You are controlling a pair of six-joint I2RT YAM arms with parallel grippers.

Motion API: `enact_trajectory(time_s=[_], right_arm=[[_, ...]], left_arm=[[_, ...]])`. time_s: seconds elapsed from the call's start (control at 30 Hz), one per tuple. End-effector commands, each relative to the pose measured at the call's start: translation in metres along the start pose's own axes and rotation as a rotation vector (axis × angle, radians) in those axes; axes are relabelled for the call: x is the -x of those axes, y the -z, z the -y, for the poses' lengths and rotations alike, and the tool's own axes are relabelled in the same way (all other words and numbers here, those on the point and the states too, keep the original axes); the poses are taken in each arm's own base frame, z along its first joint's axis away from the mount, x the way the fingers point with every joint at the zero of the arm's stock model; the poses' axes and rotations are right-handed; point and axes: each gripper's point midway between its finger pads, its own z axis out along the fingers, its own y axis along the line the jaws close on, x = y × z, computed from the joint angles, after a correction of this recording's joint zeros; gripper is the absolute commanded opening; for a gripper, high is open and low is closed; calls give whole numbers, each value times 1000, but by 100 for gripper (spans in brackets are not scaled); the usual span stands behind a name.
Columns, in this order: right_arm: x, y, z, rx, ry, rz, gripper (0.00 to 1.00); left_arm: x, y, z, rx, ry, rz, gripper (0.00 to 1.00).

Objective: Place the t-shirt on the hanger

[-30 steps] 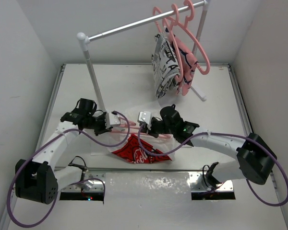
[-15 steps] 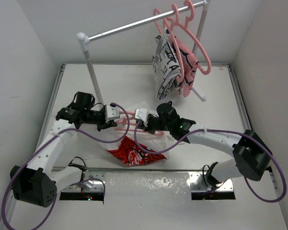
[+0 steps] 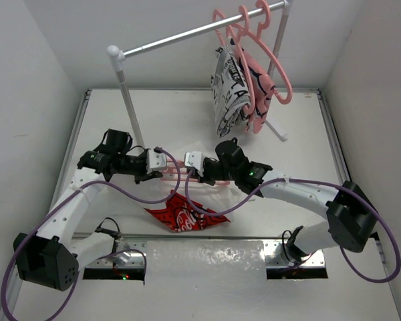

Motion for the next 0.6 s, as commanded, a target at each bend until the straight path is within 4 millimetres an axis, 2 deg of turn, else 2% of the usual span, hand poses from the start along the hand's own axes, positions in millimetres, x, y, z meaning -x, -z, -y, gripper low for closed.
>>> enact_trajectory(time_s=[0.0, 0.1, 0.17, 0.2, 0.23, 0.37, 0.43, 0.57], right_arm=[[62, 1, 21, -41, 111, 168, 0], [64, 4, 21, -49, 111, 183, 0], [68, 8, 23, -63, 120, 192, 0], [70, 9, 24, -63, 127, 197, 0], [71, 9, 24, -63, 131, 199, 0], [75, 11, 23, -53, 150, 203, 0], [75, 12, 23, -46, 162, 197, 0], [73, 11, 20, -31, 161, 188, 0]], left_arm=[[9, -3, 11, -43, -27, 36, 12], [8, -1, 9, -35, -29, 25, 4], [4, 0, 10, -37, -29, 4, 4], [0, 0, 13, -52, -38, -10, 12], [-3, 0, 14, -54, -37, -21, 16], [-14, 0, 9, -38, -30, -79, 21], [-16, 0, 9, -45, -35, -89, 27], [-15, 2, 8, -46, -38, -96, 29]])
